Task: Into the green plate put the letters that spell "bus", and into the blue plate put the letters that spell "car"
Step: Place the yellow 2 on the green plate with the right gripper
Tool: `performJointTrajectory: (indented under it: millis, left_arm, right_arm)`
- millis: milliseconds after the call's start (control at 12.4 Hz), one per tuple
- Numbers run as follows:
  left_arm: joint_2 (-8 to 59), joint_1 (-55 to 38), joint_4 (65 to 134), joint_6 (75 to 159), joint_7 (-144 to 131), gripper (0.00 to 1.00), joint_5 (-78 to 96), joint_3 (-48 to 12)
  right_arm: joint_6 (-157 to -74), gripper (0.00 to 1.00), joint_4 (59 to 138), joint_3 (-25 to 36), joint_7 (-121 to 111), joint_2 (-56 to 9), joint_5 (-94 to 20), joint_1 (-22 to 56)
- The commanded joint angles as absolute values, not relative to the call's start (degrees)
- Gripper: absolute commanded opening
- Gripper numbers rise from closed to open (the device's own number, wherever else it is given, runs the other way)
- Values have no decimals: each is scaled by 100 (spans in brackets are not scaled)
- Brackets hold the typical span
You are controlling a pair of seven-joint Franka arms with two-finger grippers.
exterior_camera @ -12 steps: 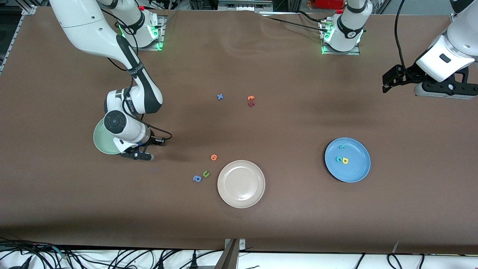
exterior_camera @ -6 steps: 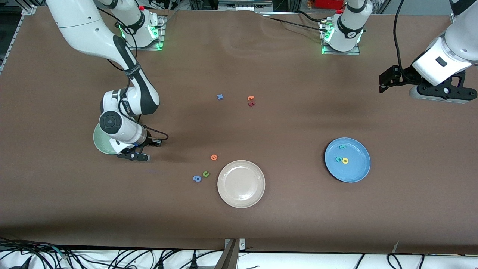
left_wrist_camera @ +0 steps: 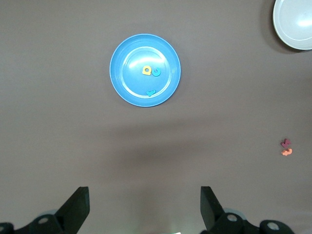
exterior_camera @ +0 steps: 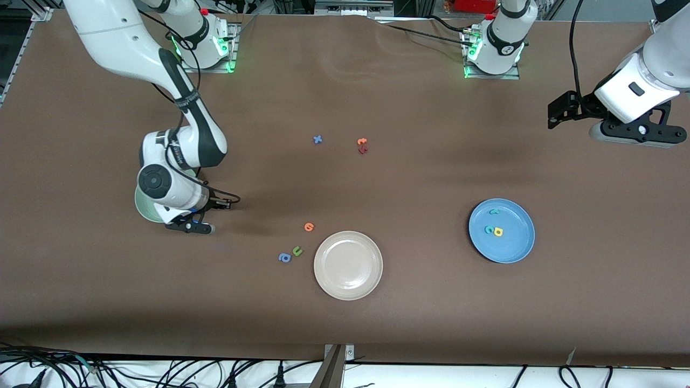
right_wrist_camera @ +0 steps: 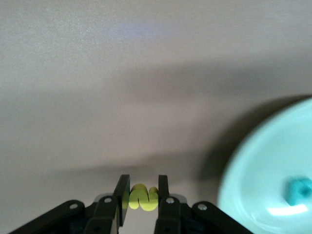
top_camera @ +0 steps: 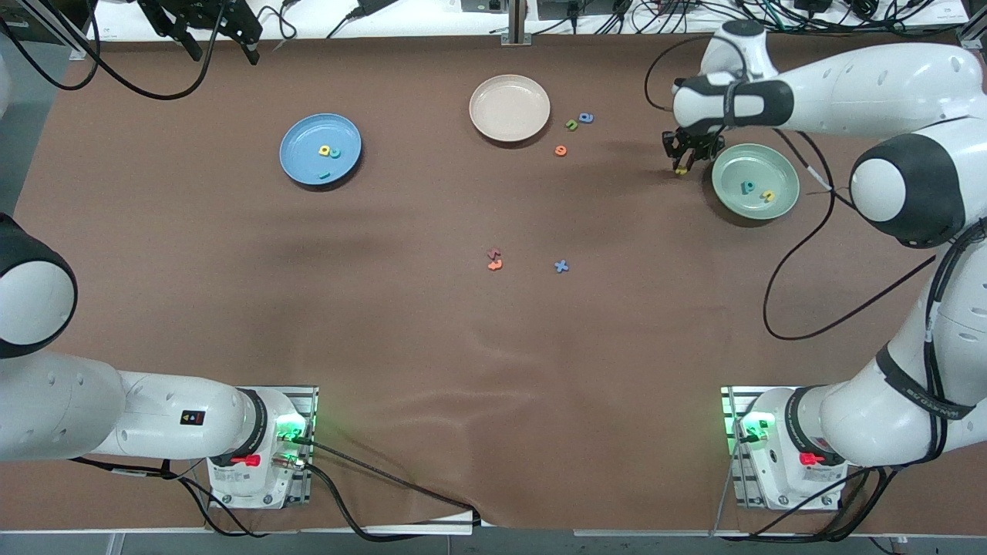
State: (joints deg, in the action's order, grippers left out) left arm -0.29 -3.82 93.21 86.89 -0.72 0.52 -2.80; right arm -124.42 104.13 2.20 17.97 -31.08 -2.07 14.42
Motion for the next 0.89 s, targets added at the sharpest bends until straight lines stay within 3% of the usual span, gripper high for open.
performJointTrajectory:
  millis: [0, 243, 566, 647, 809]
  left_arm:
    - [70, -431, 9114, 8525, -35, 100, 70, -211]
    - [70, -431, 9114, 8534, -35, 100, 70, -211]
    - [88, -448, 9105, 8543, -44, 100, 62, -220]
    - [88, -440, 9105, 8543, -44, 100, 62, -211]
    - [97, -439, 9105, 8543, -44, 100, 62, -211]
  right_arm:
    - [-11402, 12, 10283, 508, 1251, -2594, -228, 1389]
    - [-11152, 12, 10931, 957, 643, -2304, -246, 1380]
    - [-12302, 15, 11977, 1090, 413, -2250, -246, 1380]
    - [-12383, 29, 12006, 1090, 396, -2267, -246, 1380]
    - [-12349, 99, 11936, 1090, 396, -2206, -246, 1380]
